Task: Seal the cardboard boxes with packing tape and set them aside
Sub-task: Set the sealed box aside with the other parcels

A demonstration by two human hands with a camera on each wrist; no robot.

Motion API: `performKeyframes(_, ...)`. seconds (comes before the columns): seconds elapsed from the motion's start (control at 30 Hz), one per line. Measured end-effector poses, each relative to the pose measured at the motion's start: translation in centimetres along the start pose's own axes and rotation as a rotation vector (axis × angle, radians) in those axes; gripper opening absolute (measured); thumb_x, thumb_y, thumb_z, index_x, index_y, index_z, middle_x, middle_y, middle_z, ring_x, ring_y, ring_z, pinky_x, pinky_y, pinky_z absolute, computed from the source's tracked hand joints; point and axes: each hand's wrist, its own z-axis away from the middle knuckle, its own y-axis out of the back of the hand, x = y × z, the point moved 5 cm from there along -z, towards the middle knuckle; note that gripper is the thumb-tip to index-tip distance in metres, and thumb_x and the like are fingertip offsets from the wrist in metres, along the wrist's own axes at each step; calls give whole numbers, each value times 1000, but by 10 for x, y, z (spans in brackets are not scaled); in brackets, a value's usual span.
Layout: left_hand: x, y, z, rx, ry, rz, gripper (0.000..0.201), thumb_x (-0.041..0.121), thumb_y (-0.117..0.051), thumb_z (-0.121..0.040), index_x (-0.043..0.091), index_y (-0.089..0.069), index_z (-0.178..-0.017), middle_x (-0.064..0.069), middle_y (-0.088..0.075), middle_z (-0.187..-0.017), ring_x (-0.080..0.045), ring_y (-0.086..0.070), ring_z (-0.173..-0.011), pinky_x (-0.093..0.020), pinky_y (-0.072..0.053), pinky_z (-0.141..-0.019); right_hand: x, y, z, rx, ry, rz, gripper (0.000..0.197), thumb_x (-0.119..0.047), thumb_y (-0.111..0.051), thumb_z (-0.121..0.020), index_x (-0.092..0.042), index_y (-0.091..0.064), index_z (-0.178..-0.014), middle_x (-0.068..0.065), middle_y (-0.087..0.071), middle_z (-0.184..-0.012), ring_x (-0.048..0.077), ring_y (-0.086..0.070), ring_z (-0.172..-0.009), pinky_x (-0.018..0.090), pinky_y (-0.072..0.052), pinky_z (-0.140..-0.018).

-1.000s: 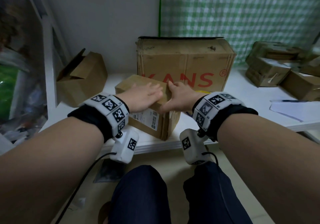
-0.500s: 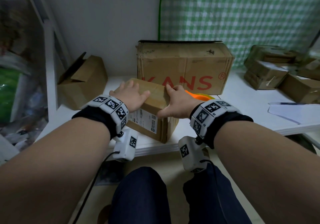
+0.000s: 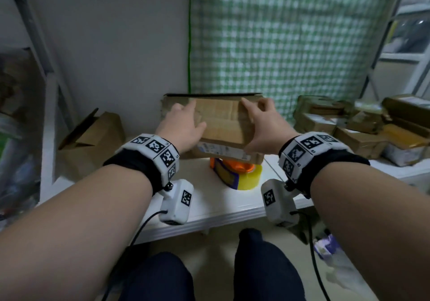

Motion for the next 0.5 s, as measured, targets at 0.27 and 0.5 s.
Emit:
performKeyframes(0.27, 82, -56, -34, -138, -182, -136, 61, 46, -47, -92, 21, -31, -146, -10, -33, -145, -32, -31, -133, -45, -32, -109, 109, 26, 18, 162, -395, 165, 97, -43, -80, -61, -30, -27, -141, 12, -21, -138, 37, -27, -126, 46, -47, -87)
performKeyframes(0.5, 121, -118, -73, -304, -197, -257, 60, 48, -45, -93, 30, -28, -147, -1, -13, -158, -27, -3, -145, -57, -1, -114, 171, -2, -8, 176, -596, 220, 95, -39, -83, -61, -23, -29, -137, 14, -16, -143, 39, -20, -132, 39, -43, -70)
